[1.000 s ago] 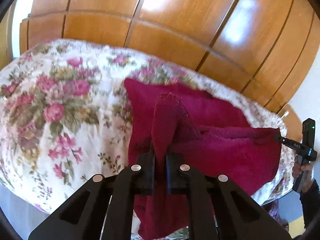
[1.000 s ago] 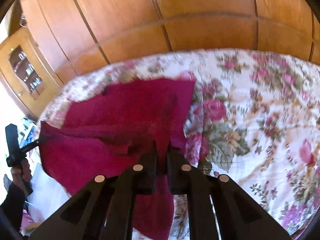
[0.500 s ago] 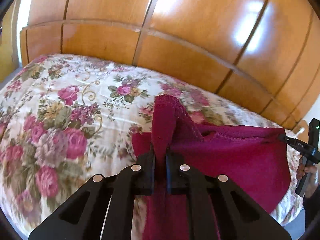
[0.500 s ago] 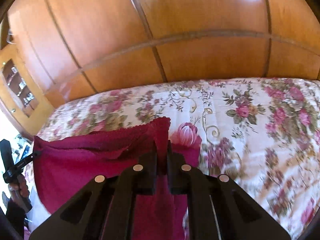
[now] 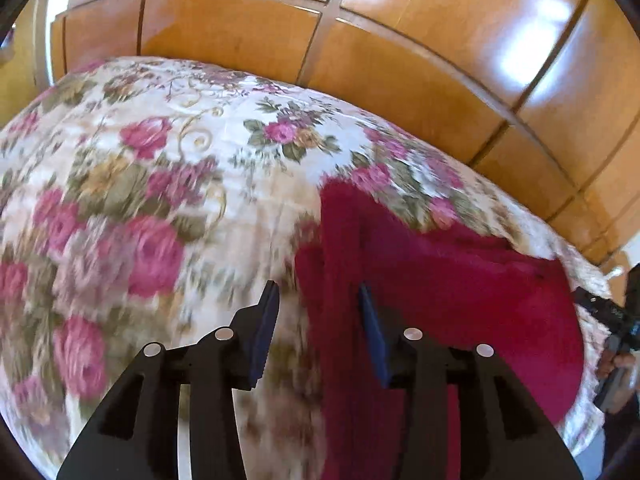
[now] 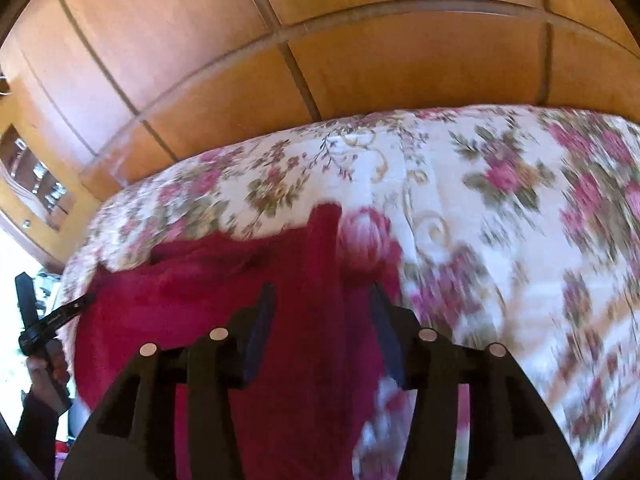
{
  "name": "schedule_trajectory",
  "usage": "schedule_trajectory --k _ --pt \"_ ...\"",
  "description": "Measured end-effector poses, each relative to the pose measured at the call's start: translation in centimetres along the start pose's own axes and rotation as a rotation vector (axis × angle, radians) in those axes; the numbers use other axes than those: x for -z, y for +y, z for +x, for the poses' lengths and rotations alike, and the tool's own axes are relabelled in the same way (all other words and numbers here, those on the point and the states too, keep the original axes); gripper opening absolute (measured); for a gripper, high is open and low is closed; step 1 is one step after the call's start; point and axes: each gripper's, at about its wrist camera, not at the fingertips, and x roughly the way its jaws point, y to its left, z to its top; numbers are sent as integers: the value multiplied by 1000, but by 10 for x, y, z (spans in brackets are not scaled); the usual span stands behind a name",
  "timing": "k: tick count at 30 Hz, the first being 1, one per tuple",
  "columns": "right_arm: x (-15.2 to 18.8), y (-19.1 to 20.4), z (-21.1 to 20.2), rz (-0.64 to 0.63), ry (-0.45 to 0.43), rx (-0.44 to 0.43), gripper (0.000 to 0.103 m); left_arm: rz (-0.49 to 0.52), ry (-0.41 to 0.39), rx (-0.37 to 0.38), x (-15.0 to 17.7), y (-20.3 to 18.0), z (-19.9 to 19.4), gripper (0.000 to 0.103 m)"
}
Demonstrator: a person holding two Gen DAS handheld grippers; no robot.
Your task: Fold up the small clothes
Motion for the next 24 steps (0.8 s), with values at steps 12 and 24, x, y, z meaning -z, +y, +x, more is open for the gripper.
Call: schedule_trajectory --k 12,24 --pt "130 11 -51 1 121 -94 46 1 16 148 118 11 -70 62" --pt "125 27 -77 -141 35 87 6 190 4 14 104 -2 -78 7"
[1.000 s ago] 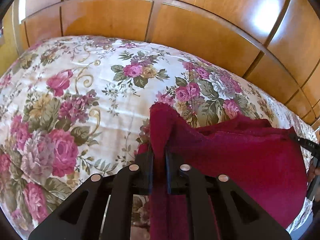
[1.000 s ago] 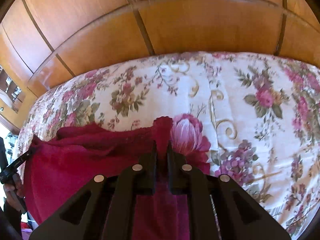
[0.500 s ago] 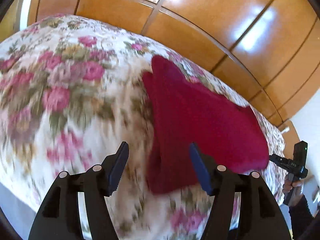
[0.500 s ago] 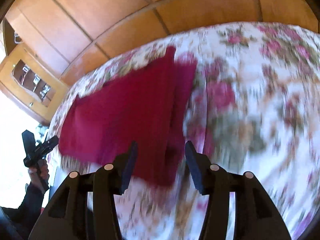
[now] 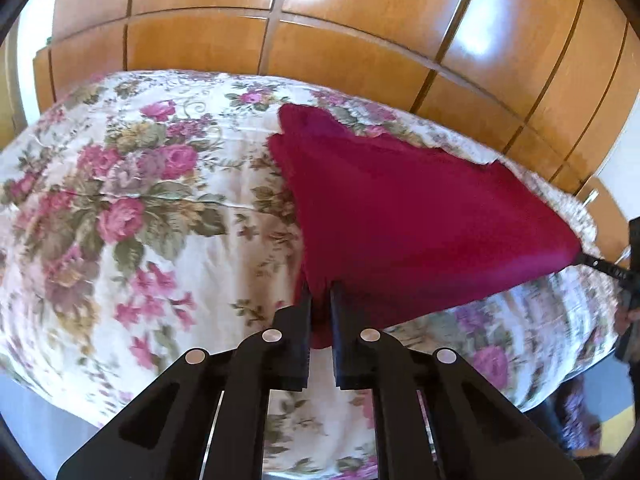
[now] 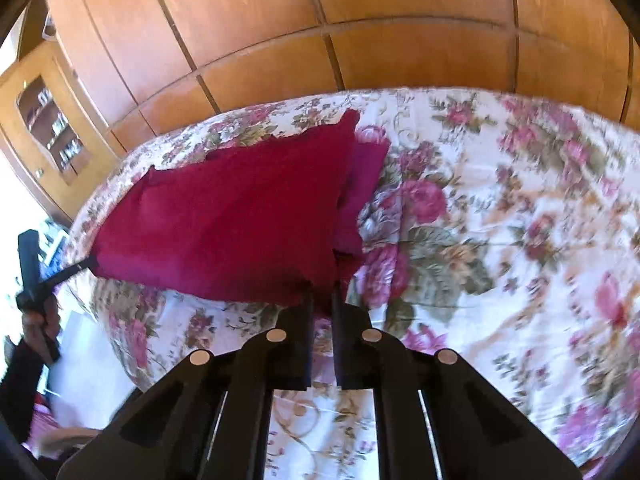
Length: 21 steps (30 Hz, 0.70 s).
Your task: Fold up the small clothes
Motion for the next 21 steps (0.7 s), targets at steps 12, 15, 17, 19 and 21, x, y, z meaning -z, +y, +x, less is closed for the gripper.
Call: schedule_trajectory --k 12,15,17,19,21 --pt "9 2 9 -15 53 80 39 -193 -54 -26 20 33 -20 45" --pt "-4 17 -10 -53 -33 82 60 -327 -87 -17 23 55 -34 45" --pt "-17 36 -9 -96 -70 76 68 -363 -98 -5 24 58 -40 45" --pt "-32 58 2 -137 -99 64 72 -365 -100 23 25 53 -41 52" --pt "-46 78 17 -178 -124 77 78 -338 -91 28 25 40 -39 59"
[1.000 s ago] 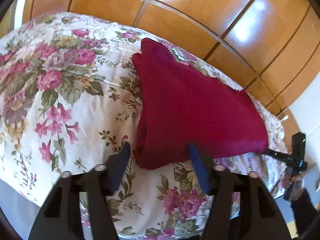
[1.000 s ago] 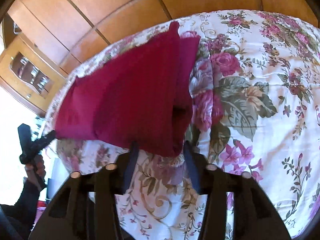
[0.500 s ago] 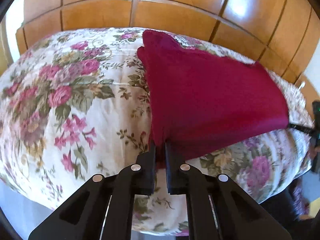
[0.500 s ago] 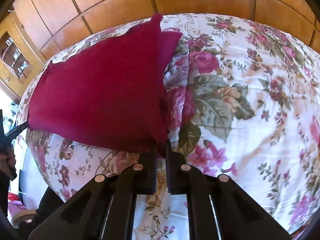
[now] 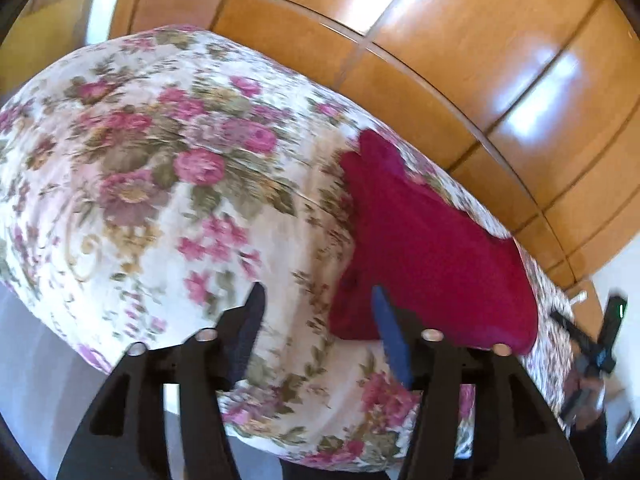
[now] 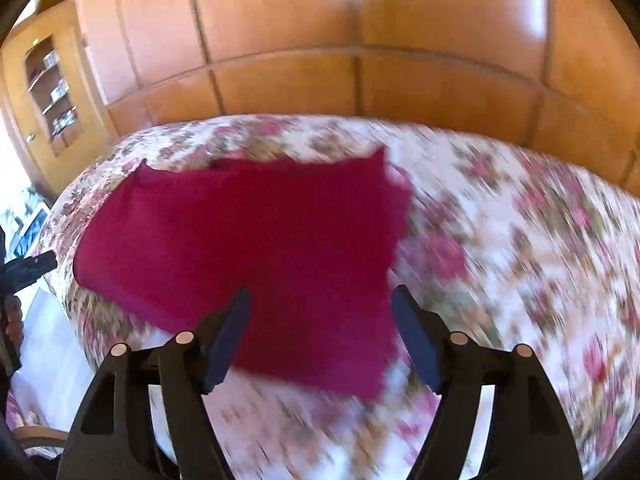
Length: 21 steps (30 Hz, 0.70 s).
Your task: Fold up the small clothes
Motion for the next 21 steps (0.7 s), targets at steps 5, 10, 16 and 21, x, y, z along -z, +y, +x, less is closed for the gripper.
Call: schedule_trajectory --k 5,10,16,21 --pt "-37 33 51 6 -46 -17 87 133 13 -101 6 -31 28 59" --pt "-36 26 117 11 44 146 87 154 -33 -220 0 -41 43 59" --pt "-14 8 126 49 -6 97 93 239 -139 -335 -16 -63 37 68" --pt "-14 11 126 45 -15 88 96 317 -173 -408 -23 -78 39 82"
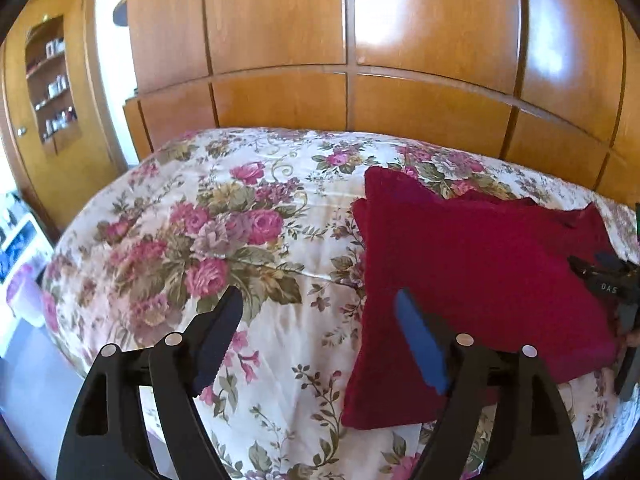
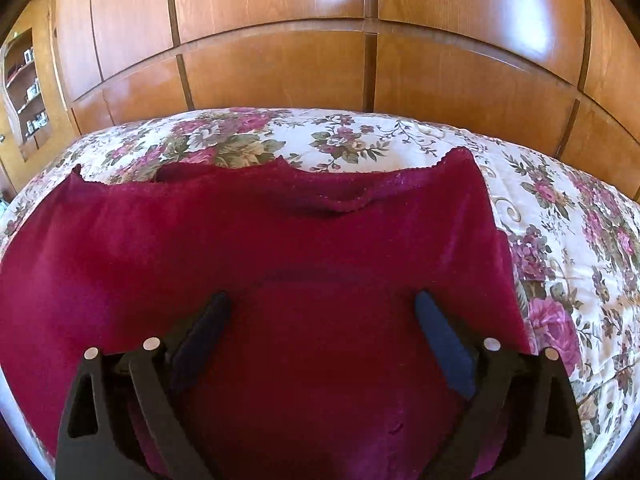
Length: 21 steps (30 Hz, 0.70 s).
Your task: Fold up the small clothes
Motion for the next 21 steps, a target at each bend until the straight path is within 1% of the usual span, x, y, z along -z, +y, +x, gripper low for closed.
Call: schedule_trajectory --k 1,5,8,10,13,15,21 --pt "0 1 -1 -1 -3 2 96 3 -1 -1 -1 -2 0 86" --pt "0 4 0 -5 -7 7 96 5 -8 -1 -4 -8 -1 92" --pt "0 4 0 -6 -8 8 96 0 -20 2 -7 -10 -2 93" --pt "0 4 0 -6 -8 8 96 -10 -28 9 -8 -10 -4 98" --pt "0 3 0 -6 -9 7 96 -16 -29 25 -11 -12 -5 98" --pt "0 3 0 -6 -8 6 96 -12 -16 24 -14 -13 -2 98" --pt "0 3 0 -6 -9 6 96 -24 27 69 -21 -16 7 98"
